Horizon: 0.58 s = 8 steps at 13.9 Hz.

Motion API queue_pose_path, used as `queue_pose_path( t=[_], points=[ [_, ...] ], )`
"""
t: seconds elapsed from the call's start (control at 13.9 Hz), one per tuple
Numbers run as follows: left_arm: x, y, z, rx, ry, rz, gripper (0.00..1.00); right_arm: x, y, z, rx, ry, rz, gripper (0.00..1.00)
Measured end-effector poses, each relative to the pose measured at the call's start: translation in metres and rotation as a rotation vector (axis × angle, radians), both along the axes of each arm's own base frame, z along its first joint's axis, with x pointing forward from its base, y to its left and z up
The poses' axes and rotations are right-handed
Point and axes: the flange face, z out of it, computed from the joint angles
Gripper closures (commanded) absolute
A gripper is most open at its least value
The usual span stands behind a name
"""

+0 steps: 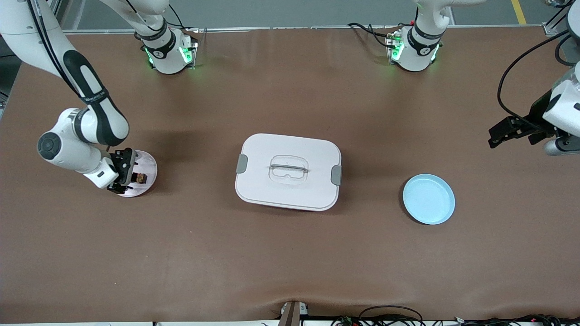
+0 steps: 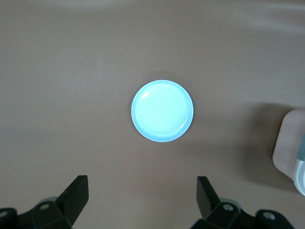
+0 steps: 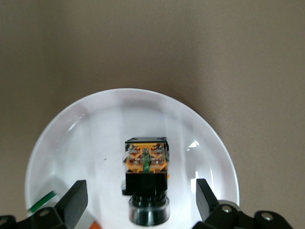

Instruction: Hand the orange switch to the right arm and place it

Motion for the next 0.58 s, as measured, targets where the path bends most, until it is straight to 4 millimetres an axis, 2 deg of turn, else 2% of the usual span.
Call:
queue_pose_path(
  t=[0.22, 0.58],
  points=[
    [-0.004, 0.000, 0.016, -0.003, -0.001, 0.000, 0.00, 0.012, 0.000, 0.024, -0.007, 0.040, -0.088, 0.00],
    [-0.008, -0.001, 0.032, -0.033, -0.004, 0.005, 0.00, 0.007, 0.009, 0.084, -0.057, 0.112, -0.363, 0.00]
  ],
)
